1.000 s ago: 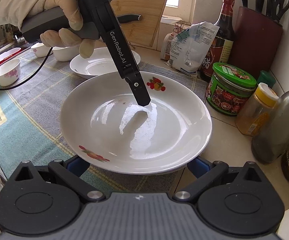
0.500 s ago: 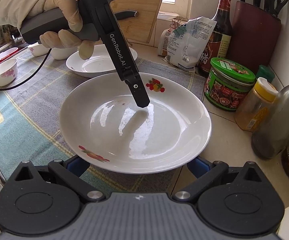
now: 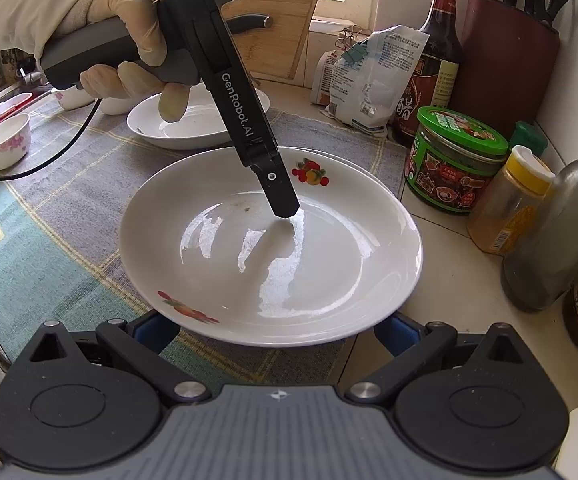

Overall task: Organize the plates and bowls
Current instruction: 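Lower the flower plate onto the stained plate with the left gripper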

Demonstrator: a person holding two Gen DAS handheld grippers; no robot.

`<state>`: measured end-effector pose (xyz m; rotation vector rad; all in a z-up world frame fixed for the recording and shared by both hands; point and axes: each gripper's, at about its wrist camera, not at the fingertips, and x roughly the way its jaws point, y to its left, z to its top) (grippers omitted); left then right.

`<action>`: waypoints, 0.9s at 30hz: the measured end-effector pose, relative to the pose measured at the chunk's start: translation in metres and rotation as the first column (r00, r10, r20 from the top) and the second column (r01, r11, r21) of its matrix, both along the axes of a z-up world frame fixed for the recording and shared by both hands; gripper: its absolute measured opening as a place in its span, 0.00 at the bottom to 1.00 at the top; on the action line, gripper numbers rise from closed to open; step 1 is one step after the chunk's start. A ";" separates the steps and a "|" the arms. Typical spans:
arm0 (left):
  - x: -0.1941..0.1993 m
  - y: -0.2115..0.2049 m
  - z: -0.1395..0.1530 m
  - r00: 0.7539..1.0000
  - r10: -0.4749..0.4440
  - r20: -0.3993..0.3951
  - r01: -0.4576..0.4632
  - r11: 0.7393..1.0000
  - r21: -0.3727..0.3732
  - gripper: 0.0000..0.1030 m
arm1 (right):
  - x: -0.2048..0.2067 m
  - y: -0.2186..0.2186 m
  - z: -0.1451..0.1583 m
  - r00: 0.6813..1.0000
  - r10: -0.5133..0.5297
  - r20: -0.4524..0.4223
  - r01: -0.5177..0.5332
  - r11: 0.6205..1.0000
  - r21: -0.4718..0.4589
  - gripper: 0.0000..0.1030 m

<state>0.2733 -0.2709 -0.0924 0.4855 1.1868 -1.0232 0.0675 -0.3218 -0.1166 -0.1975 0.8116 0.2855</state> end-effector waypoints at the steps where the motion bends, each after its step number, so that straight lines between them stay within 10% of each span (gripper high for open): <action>1: 0.000 -0.001 0.000 1.000 -0.002 -0.001 0.002 1.000 0.001 0.56 | 0.000 0.000 0.000 1.000 -0.001 -0.002 0.001 1.000 -0.001 1.00; 27: -0.003 -0.011 0.000 0.998 -0.039 0.043 0.037 0.998 0.057 0.63 | -0.006 -0.003 0.003 1.000 -0.004 0.007 0.004 1.000 0.021 1.00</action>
